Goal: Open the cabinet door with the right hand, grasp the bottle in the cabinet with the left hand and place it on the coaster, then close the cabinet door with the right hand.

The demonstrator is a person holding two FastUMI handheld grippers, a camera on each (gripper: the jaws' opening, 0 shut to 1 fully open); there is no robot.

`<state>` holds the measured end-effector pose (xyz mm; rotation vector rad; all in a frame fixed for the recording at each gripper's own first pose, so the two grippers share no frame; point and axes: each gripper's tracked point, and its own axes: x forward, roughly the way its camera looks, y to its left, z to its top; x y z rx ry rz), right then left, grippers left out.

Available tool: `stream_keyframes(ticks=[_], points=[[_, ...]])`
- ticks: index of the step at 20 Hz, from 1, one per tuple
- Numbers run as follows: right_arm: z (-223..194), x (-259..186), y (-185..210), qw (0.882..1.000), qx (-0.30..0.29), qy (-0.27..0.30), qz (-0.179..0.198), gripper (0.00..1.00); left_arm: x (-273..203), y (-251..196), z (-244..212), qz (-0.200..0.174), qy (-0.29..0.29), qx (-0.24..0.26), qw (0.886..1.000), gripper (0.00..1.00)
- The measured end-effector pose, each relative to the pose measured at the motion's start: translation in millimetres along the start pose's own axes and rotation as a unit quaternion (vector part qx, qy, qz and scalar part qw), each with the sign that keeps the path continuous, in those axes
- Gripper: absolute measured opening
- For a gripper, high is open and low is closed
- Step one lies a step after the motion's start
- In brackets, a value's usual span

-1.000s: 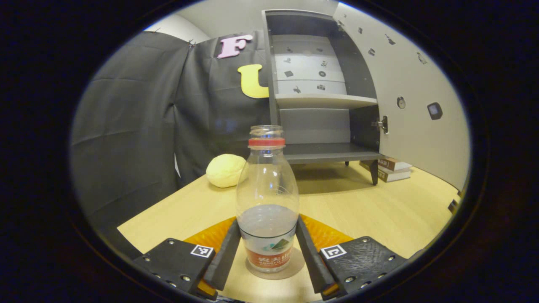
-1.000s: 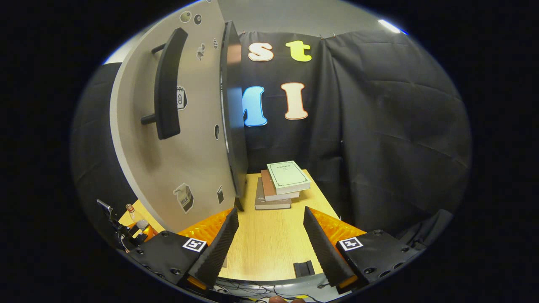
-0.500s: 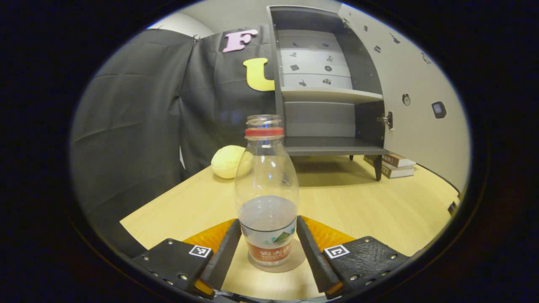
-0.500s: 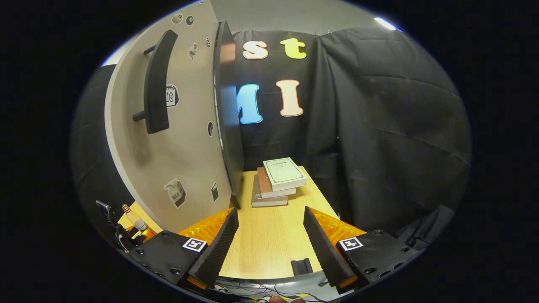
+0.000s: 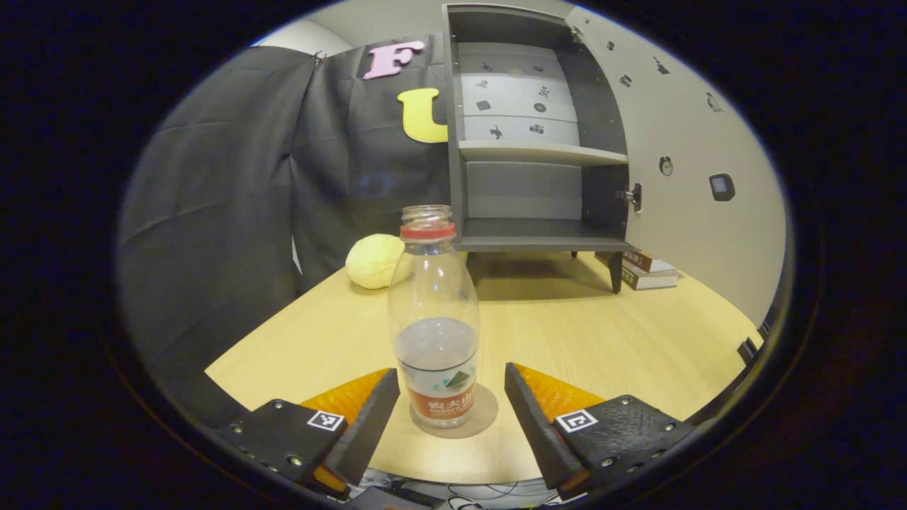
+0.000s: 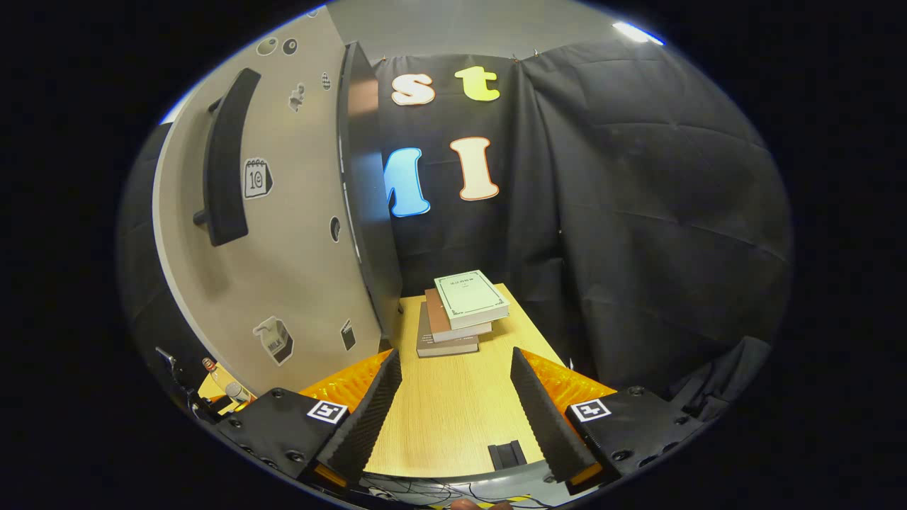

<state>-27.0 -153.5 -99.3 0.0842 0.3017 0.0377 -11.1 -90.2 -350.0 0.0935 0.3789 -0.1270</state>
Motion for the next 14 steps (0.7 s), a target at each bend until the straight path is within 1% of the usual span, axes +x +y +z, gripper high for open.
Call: stream_keyframes(ticks=[1, 4, 5, 6, 7, 8, 9, 11, 12, 13, 14], points=[[2.7, 1.1, -3.4, 1.0, 0.003, -0.003, -0.002, 0.93, -8.7, -2.2, 0.8, 0.001, 0.004, 0.0, 1.0, 0.89], [8.0, 3.8, -9.8, 1.0, 0.014, -0.005, -0.002, 0.93, -32.3, -4.5, 13.3, 0.005, 0.014, -0.006, 1.0, 0.89], [10.4, 4.0, -11.0, 1.0, 0.016, -0.006, -0.001, 0.93, -44.0, -2.3, 23.0, 0.008, 0.013, -0.007, 1.0, 0.92], [15.2, 4.8, -12.4, 1.0, 0.018, -0.01, -0.001, 0.93, -54.2, -0.4, 37.8, 0.012, 0.008, -0.01, 1.0, 0.92], [21.1, 4.5, -13.3, 1.0, 0.017, -0.014, 0.0, 0.93, -66.2, 2.4, 53.5, 0.016, 0.007, -0.017, 1.0, 0.92], [27.0, 3.3, -13.1, 1.0, 0.014, -0.018, 0.002, 0.98, -76.3, 2.1, 69.8, 0.017, 0.006, -0.029, 0.999, 0.92], [33.5, 2.0, -12.9, 1.0, 0.01, -0.023, 0.002, 0.93, -87.9, -0.3, 91.3, 0.014, -0.006, -0.037, 0.999, 0.93], [48.8, -3.1, -9.4, 0.999, -0.002, -0.036, 0.01, 0.93, -111.3, -3.5, 142.6, 0.01, -0.037, -0.033, 0.999, 0.89], [56.7, -5.8, -7.9, 0.999, -0.01, -0.044, 0.012, 0.93, -118.9, -2.6, 167.7, 0.012, -0.052, -0.026, 0.998, 0.92], [64.8, -8.4, -7.2, 0.998, -0.02, -0.053, 0.011, 0.98, -122.9, -0.4, 190.5, 0.013, -0.062, -0.02, 0.998, 0.89], [73.2, -10.3, -6.8, 0.998, -0.029, -0.062, 0.008, 0.93, -120.0, 0.7, 209.1, 0.009, -0.065, -0.015, 0.998, 0.95]])
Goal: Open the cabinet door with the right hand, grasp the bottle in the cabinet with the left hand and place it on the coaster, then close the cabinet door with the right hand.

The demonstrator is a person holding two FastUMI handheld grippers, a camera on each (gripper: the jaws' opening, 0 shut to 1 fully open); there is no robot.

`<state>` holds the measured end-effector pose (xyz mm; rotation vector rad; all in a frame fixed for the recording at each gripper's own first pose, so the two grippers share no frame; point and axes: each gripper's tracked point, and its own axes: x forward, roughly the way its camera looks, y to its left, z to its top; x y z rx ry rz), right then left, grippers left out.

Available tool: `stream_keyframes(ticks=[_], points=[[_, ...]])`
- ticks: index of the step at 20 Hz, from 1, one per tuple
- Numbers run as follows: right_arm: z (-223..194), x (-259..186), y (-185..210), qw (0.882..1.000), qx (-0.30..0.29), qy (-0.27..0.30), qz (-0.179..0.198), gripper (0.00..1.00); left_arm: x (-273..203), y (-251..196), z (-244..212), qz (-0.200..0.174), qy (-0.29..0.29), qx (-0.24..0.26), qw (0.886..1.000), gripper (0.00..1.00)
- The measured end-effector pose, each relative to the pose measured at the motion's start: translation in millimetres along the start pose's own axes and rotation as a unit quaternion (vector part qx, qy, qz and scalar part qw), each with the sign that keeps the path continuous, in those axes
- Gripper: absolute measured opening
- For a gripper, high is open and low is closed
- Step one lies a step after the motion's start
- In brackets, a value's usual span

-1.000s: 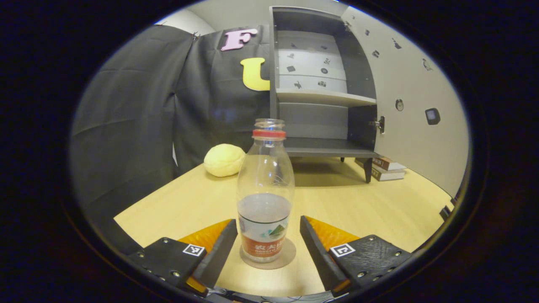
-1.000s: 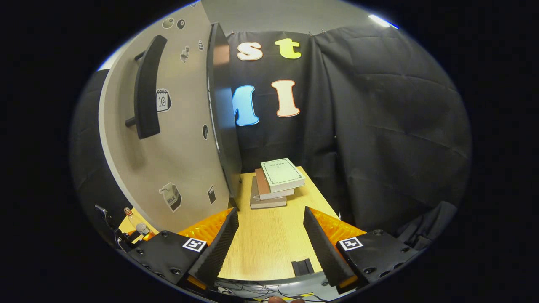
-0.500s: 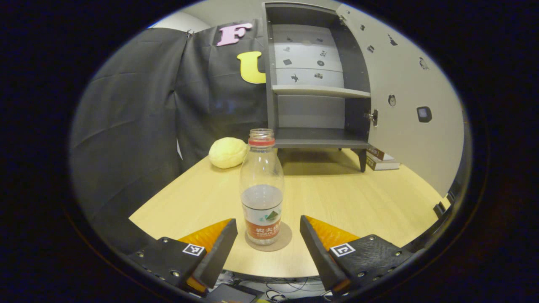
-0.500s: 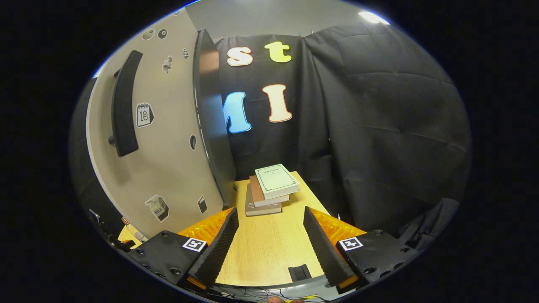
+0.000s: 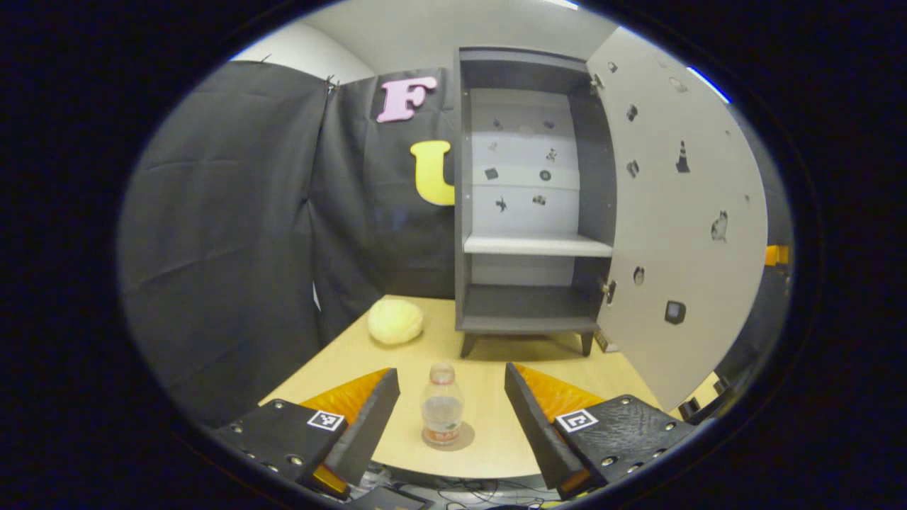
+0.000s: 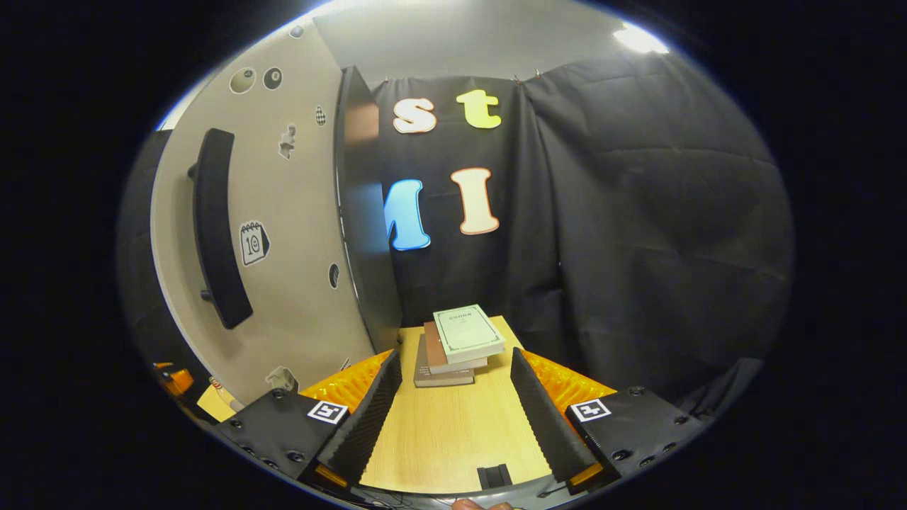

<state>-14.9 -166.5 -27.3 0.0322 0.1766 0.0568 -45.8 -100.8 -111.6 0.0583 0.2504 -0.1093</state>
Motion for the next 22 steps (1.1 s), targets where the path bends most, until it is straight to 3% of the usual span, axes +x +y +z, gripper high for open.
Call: stream_keyframes(ticks=[6, 11, 13, 19, 21, 22], points=[[49.4, -3.7, 17.7, 0.999, -0.006, -0.031, 0.004, 0.98, 9.0, 0.3, 93.6, -0.03, -0.037, 0.013, 0.999, 0.89], [81.4, -10.0, 53.0, 0.998, 0.017, -0.037, 0.039, 0.98, 15.1, 9.6, 125.9, -0.043, -0.052, 0.02, 0.998, 0.89], [83.4, -12.8, 62.6, 0.998, 0.01, -0.037, 0.039, 0.92, 18.0, 17.6, 130.6, -0.046, -0.057, 0.022, 0.997, 0.89], [83.7, -19.8, 68.2, 0.999, 0.011, -0.037, -0.006, 0.91, 29.5, 40.4, 118.6, -0.061, -0.055, 0.019, 0.996, 0.91], [84.4, -20.4, 74.7, 0.999, 0.006, -0.035, -0.01, 0.97, 32.7, 51.4, 110.6, -0.062, -0.051, 0.022, 0.997, 0.89], [84.8, -23.2, 79.0, 0.999, 0.004, -0.039, -0.012, 0.91, 35.0, 56.7, 107.1, -0.062, -0.047, 0.021, 0.997, 0.92]])
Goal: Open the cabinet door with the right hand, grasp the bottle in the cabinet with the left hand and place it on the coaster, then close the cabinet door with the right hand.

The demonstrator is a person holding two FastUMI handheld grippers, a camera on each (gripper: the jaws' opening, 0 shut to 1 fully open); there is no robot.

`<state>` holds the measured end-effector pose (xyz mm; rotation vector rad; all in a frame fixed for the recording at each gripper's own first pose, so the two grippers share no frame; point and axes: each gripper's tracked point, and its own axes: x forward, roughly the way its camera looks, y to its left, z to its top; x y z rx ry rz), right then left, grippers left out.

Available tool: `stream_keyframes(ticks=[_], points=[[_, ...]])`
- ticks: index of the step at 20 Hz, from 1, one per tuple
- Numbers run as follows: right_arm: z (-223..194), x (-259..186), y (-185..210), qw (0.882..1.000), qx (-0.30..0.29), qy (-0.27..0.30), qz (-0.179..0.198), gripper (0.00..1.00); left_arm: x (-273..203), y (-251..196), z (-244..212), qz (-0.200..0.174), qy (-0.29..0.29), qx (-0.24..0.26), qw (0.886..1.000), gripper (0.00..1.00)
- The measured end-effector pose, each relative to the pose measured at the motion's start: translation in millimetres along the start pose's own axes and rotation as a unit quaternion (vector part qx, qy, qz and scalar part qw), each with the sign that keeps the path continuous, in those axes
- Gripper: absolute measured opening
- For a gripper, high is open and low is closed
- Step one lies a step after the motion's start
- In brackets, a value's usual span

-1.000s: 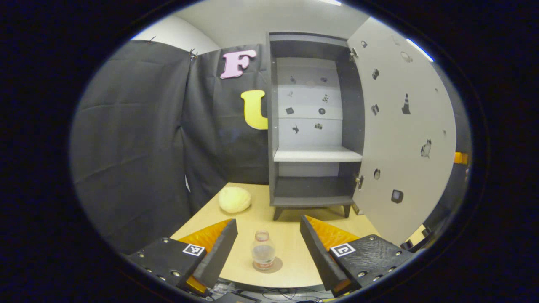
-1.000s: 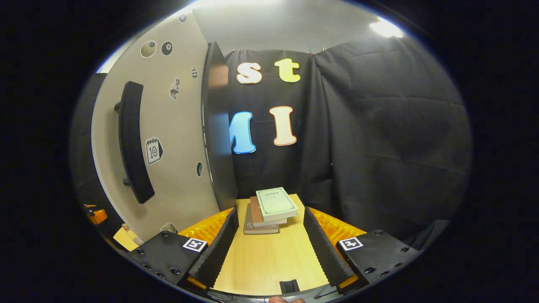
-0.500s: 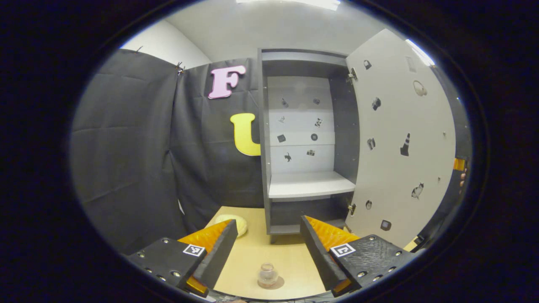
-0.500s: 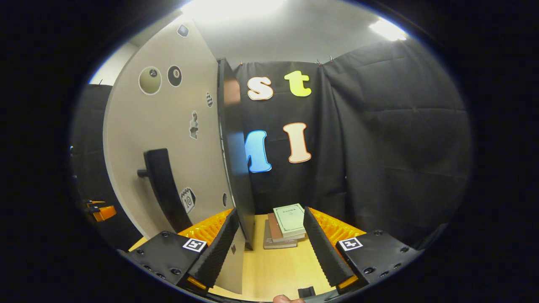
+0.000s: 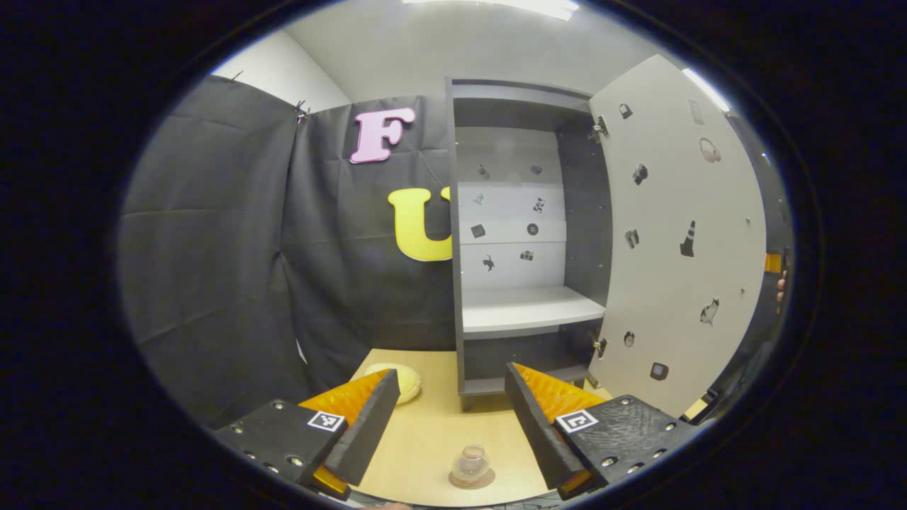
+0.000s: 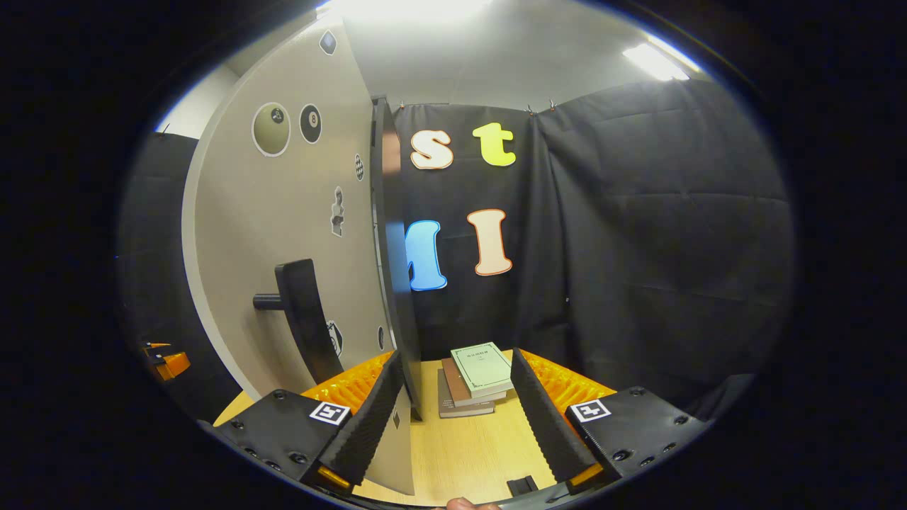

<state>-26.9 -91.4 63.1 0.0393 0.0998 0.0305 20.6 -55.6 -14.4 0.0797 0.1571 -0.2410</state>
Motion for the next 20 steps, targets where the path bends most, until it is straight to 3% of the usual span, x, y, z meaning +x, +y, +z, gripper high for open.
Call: stream_keyframes(ticks=[1, 2, 4, 5, 6, 7, 12, 14, 17, 20], points=[[-0.9, -2.6, 6.5, 1.0, 0.0, 0.0, -0.002, 0.91, -1.0, 5.0, -3.8, -0.002, 0.002, -0.002, 1.0, 0.92], [-3.6, -5.3, 14.1, 1.0, 0.006, -0.002, -0.002, 0.97, -1.6, 9.2, -6.5, -0.003, 0.004, -0.006, 1.0, 0.92], [-8.3, -9.0, 31.6, 1.0, 0.025, -0.001, 0.002, 0.97, -4.0, 18.7, -9.9, -0.005, 0.004, -0.009, 1.0, 0.92], [-10.5, -9.1, 42.3, 0.999, 0.036, 0.002, 0.008, 0.91, -6.2, 24.9, -11.9, -0.005, 0.003, -0.01, 1.0, 0.92], [-15.8, -9.6, 52.3, 0.999, 0.05, 0.007, 0.012, 0.91, -6.4, 29.6, -12.3, -0.005, -0.001, -0.009, 1.0, 0.92], [-19.7, -11.4, 64.0, 0.998, 0.059, 0.013, 0.018, 0.97, -6.2, 34.7, -15.8, -0.004, -0.001, -0.01, 1.0, 0.89], [-16.2, -7.6, 113.7, 0.998, 0.038, 0.008, 0.047, 0.97, -9.1, 54.6, -33.1, 0.002, 0.008, -0.032, 0.999, 0.89], [-24.1, -2.6, 130.1, 0.996, 0.071, 0.027, 0.049, 0.97, -11.6, 60.0, -33.6, 0.003, 0.007, -0.031, 0.999, 0.89], [-23.1, 3.9, 167.0, 0.989, 0.116, 0.041, 0.077, 0.97, -12.5, 68.0, -30.1, 0.009, -0.003, -0.026, 1.0, 0.89], [-19.0, 12.9, 201.3, 0.988, 0.095, 0.044, 0.109, 0.97, -13.1, 73.6, -25.8, 0.012, -0.013, -0.034, 0.999, 0.89]])
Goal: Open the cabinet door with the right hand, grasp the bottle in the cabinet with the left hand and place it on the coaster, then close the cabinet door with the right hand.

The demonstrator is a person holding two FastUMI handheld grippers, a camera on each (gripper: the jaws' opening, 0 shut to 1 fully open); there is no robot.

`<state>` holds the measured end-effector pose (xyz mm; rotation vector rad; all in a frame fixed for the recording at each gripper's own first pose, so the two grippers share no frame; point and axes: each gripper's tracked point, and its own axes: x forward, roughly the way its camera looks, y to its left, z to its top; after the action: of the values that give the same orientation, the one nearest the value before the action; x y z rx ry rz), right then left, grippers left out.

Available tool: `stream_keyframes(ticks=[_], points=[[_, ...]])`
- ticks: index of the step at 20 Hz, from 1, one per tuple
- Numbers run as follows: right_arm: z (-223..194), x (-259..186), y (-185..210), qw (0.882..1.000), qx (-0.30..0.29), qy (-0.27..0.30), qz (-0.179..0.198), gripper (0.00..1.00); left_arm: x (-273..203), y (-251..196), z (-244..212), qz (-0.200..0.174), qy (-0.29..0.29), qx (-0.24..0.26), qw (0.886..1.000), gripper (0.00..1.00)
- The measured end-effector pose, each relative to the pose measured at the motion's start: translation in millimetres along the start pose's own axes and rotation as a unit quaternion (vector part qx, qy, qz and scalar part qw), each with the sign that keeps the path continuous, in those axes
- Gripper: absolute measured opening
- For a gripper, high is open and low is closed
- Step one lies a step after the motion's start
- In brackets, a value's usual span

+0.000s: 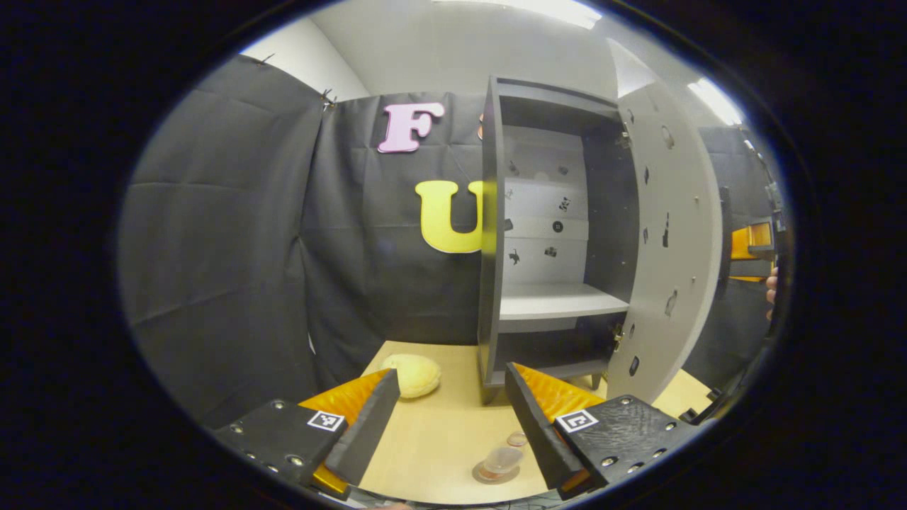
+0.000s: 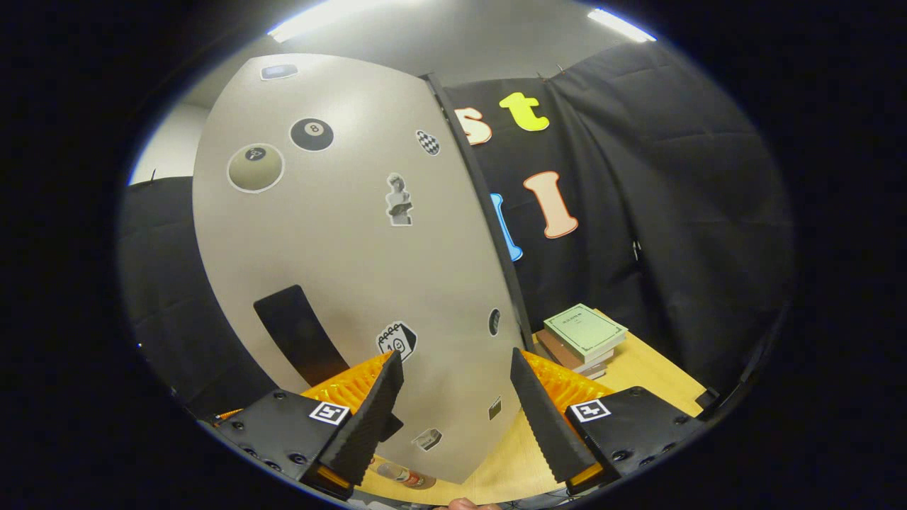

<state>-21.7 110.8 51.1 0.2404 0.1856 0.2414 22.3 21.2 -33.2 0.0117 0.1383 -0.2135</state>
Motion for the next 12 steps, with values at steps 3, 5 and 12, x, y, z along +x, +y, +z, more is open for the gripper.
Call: stream_keyframes(ticks=[3, 5, 12], points=[[-6.3, 16.8, 31.7, 0.999, -0.029, 0.009, 0.029, 0.97, -2.4, 4.7, 1.1, -0.002, -0.005, -0.002, 1.0, 0.89], [-10.8, 24.9, 55.8, 0.998, -0.035, 0.011, 0.056, 0.98, -6.2, 10.7, -1.2, 0.003, -0.005, -0.001, 1.0, 0.89], [7.6, 46.1, 116.8, 0.994, -0.062, -0.003, 0.092, 0.98, -8.7, 13.5, 4.4, -0.008, -0.012, -0.031, 0.999, 0.89]])
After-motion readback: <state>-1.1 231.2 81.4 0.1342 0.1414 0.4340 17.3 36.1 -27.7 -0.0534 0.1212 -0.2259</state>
